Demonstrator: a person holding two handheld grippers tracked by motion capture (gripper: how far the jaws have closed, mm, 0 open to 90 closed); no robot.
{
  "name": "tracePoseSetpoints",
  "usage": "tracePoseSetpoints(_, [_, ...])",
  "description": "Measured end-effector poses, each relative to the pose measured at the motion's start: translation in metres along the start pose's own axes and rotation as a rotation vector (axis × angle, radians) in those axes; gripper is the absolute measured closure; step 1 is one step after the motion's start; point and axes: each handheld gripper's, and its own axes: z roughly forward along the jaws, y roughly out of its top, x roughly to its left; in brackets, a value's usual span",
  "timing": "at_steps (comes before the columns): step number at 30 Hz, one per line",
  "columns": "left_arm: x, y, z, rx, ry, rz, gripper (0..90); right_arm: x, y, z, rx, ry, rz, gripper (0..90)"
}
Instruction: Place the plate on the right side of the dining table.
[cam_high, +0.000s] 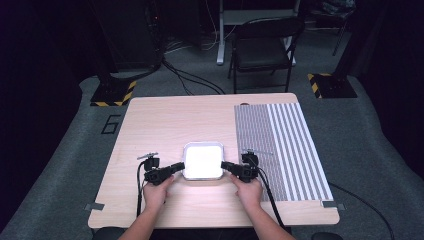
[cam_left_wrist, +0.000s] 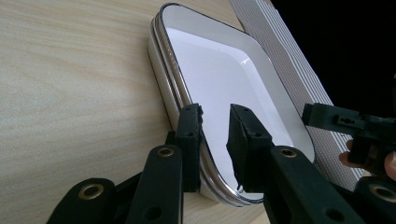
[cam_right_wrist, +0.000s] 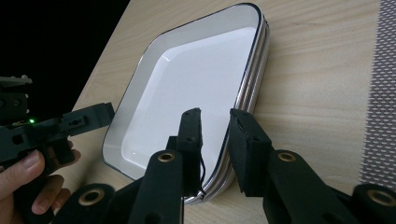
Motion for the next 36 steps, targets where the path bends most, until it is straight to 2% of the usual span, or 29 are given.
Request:
tracePoseSetpoints(20, [-0.0010,0.0001,-0.0012,-0.009,-0.002,-0.006,74.1,0.0005,-0.0010,0.0003,0.002,0.001,0.011,75.9])
tracePoseSetpoints(29, [-0.0037,-0.0003,-0.0021,-0.016,0.008,0.010,74.2,0.0028,-0.0013,-0.0020,0.002,-0.004,-0.007,78.5])
tracePoseSetpoints(36, [-0.0043,-0.0006,-0.0040,-0.017,0.004,0.004,74.3,0.0043,-0.0015,-0.0041,0.000,0.001,-0.009,79.9])
